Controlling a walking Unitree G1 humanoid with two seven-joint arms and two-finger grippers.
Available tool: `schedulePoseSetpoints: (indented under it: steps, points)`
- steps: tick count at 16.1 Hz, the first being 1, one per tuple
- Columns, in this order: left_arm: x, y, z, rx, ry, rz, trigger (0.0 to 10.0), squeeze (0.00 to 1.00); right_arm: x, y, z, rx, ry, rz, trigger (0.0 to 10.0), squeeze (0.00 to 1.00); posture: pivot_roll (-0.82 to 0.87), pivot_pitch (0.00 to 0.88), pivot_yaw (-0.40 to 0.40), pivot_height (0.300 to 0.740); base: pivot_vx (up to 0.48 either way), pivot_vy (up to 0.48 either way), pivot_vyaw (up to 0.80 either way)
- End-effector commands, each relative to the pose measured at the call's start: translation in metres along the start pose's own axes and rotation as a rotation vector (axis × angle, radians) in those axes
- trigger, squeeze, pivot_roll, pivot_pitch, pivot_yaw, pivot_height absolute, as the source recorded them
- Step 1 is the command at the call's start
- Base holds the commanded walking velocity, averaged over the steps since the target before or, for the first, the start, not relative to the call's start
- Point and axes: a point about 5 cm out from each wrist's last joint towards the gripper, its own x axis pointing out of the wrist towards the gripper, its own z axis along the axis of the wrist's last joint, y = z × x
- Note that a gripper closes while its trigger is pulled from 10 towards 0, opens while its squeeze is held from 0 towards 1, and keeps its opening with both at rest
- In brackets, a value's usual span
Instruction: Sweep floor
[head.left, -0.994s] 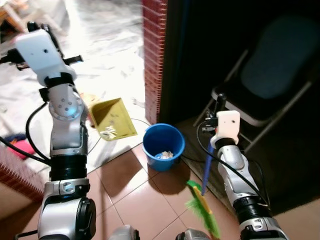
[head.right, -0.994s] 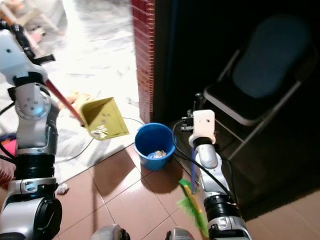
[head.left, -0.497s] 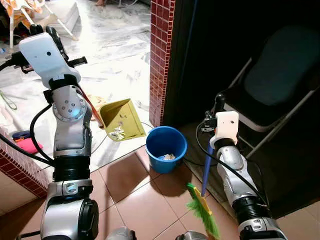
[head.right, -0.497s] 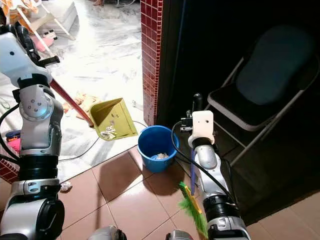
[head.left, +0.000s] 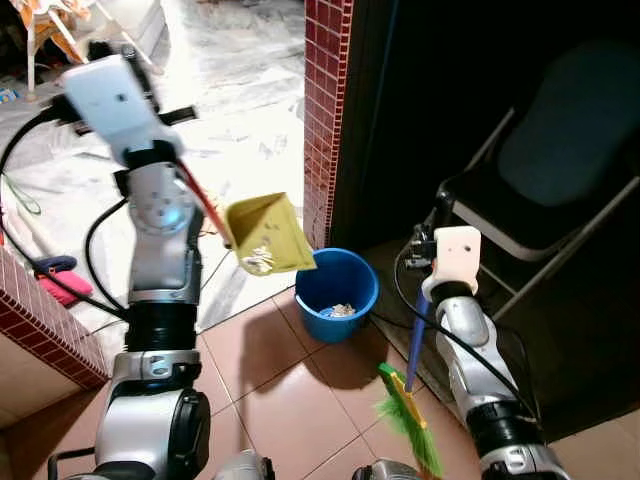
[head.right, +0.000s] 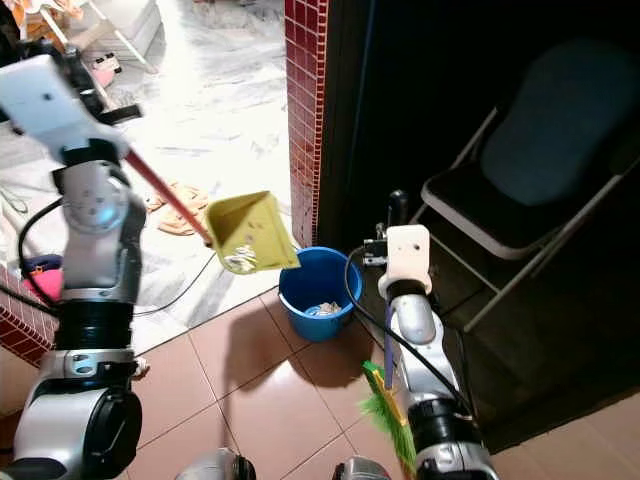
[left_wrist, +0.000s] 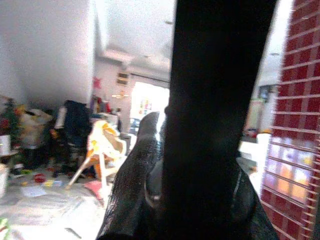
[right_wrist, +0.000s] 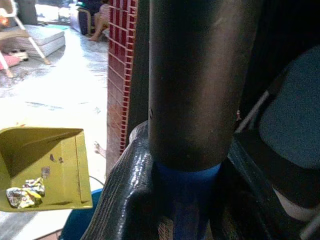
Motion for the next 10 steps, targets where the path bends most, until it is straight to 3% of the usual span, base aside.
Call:
schedulePoseSetpoints:
  steps: [1,4,6,7,9,10]
  points:
    - [0.009,-0.016,0.024,-0.044,-0.126,-0.068,10.0,0.00,0.000,-0.004,0.005,0.007,-0.021,-0.028,10.0,0.00,-0.11,0.000,0.066,0.740,0.000,0.000,0.00]
    - [-0.010,-0.045,0.011,-0.027,-0.115,-0.237,10.0,0.00,-0.002,-0.008,0.005,0.011,-0.025,-0.061,10.0,0.00,-0.11,0.000,0.098,0.740,0.000,0.000,0.00]
    - [-0.020,-0.055,0.005,-0.027,-0.103,-0.302,10.0,0.00,-0.002,-0.009,0.006,0.012,-0.027,-0.074,10.0,0.00,-0.12,0.000,0.110,0.740,0.000,0.000,0.00]
    - [-0.033,-0.069,0.001,-0.030,-0.108,-0.394,10.0,0.00,-0.004,-0.012,0.007,0.013,-0.032,-0.088,10.0,0.00,-0.12,0.000,0.123,0.740,0.000,0.000,0.00]
    - [-0.046,-0.082,-0.004,-0.039,-0.099,-0.490,10.0,0.00,-0.006,-0.014,0.006,0.012,-0.028,-0.106,10.0,0.00,-0.12,0.000,0.140,0.740,0.000,0.000,0.00]
    - [-0.063,-0.094,-0.007,-0.053,-0.116,-0.622,10.0,0.00,-0.007,-0.015,0.004,0.014,-0.026,-0.116,10.0,0.00,-0.11,0.000,0.151,0.740,0.000,0.000,0.00]
